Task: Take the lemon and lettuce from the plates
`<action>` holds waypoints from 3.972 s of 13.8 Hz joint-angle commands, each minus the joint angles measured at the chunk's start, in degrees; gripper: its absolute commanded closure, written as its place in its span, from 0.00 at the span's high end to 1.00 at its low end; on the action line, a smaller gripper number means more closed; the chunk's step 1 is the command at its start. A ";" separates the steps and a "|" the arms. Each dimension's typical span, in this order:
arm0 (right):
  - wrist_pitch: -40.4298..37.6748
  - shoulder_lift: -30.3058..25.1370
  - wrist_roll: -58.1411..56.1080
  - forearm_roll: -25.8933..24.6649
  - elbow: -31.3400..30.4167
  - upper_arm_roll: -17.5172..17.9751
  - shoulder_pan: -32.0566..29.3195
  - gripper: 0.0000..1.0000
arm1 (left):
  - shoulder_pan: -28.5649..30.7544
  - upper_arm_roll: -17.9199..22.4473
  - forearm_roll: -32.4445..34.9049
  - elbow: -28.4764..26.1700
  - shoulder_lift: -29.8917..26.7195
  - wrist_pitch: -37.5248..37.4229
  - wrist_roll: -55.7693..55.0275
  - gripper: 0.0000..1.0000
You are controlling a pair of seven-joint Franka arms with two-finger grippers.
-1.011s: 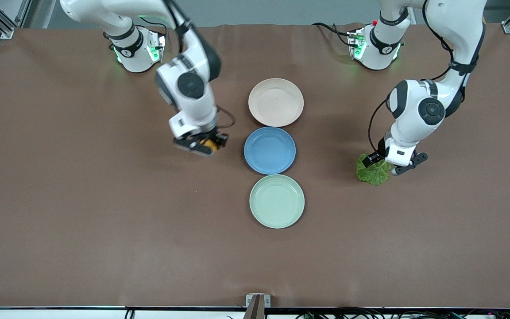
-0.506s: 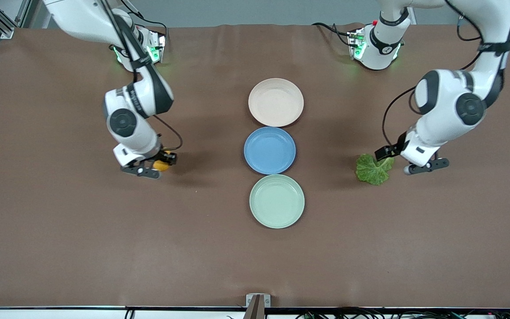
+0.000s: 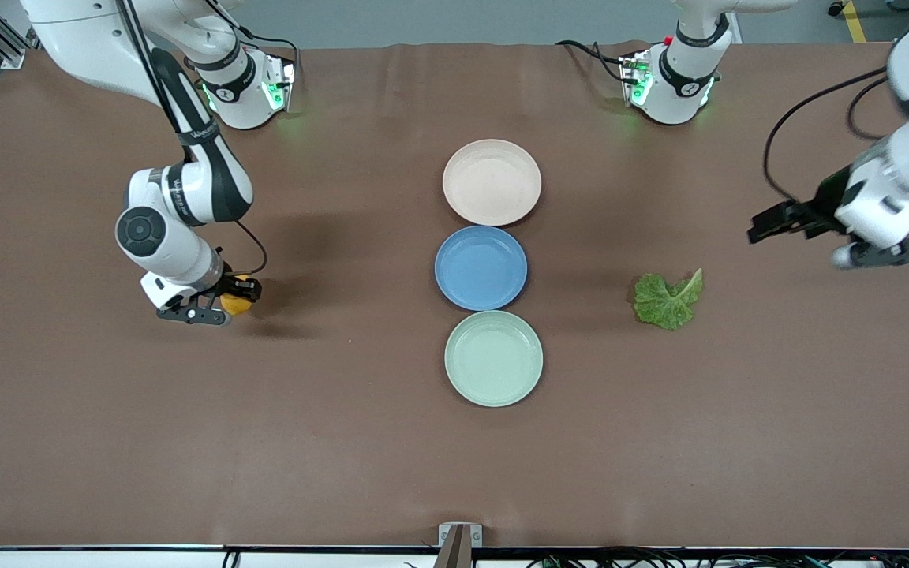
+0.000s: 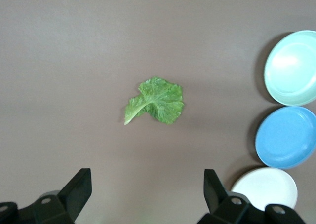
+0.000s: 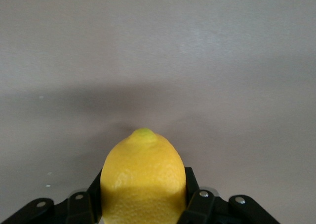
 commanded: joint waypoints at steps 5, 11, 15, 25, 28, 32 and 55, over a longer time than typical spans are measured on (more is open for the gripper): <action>3.63 -0.77 -2.09 0.18 -3.89 1.46 -2.80 0.02 | 0.15 -0.21 2.99 9.78 1.28 -8.15 3.03 1.00; 5.13 2.23 -2.09 0.87 -3.80 1.54 -2.45 0.08 | 2.62 -2.94 4.23 8.21 -1.35 -8.23 3.11 1.00; 4.61 2.05 -2.09 1.23 -3.36 1.54 -2.36 1.00 | 2.79 -3.37 5.20 3.98 -5.22 -8.06 3.55 1.00; -35.87 -3.04 -12.53 0.27 23.41 1.02 -6.56 1.00 | 2.97 -3.64 5.73 7.05 -3.47 -7.44 7.76 0.99; -45.98 -2.96 -16.50 -2.01 32.73 1.02 -8.77 1.00 | 2.62 -3.73 5.64 7.93 -2.86 -7.27 6.99 1.00; -56.55 -2.78 -16.68 -2.29 43.81 1.19 -11.23 1.00 | 2.44 -3.81 5.99 8.46 -1.71 -6.66 6.81 1.00; -54.37 -17.80 -19.05 0.09 34.71 1.28 -12.29 1.00 | 2.53 -3.90 5.38 9.25 -1.36 -5.77 6.89 1.00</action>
